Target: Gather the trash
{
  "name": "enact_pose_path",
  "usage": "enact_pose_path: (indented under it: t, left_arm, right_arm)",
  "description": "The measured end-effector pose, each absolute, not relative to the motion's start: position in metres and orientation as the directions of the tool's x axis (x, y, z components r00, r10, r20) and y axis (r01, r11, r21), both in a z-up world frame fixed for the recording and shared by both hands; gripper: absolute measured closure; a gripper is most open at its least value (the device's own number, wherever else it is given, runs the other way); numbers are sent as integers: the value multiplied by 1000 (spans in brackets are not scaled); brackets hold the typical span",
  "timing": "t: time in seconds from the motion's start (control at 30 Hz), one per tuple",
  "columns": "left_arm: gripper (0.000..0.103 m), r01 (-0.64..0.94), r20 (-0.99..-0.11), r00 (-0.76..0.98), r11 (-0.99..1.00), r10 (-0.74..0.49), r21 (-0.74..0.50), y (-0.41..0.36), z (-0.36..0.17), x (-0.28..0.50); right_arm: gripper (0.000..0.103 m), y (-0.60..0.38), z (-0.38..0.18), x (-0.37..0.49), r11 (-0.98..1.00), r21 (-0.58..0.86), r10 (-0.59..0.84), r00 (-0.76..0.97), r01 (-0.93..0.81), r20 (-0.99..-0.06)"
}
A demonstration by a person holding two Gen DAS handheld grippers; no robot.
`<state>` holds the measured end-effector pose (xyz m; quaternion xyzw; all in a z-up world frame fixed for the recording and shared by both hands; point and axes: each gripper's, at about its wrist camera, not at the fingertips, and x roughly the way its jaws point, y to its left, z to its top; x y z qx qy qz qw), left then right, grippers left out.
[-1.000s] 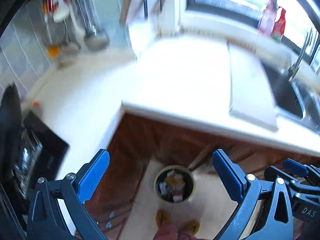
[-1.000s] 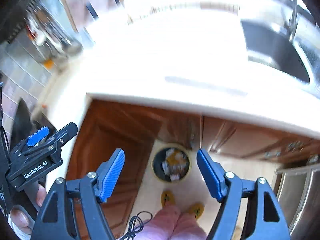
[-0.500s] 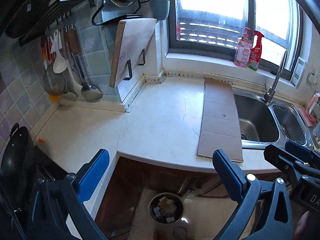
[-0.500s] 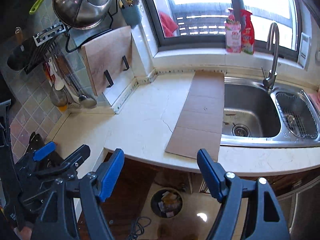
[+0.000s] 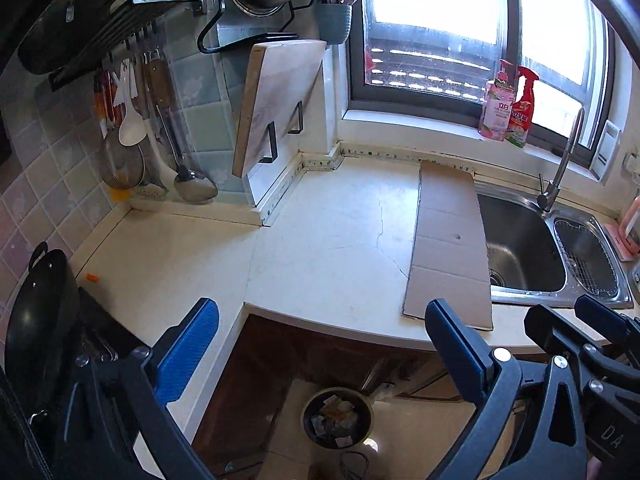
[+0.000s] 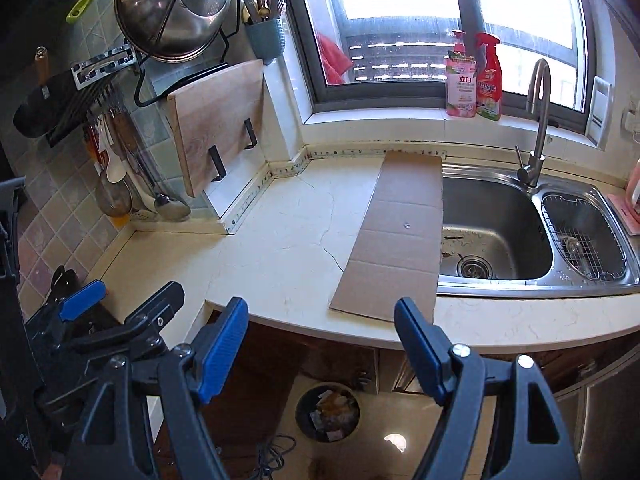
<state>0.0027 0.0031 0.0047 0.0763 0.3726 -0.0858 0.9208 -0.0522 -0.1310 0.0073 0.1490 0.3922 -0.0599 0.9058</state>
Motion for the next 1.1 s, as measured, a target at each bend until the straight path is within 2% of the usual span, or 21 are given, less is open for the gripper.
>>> enact_pose_path:
  t: [1.1]
  left_arm:
    - [1, 179, -686, 725, 979, -61, 102, 6, 5, -7]
  right_arm:
    - [27, -128, 9, -52, 951, 204, -18, 698, 233, -716]
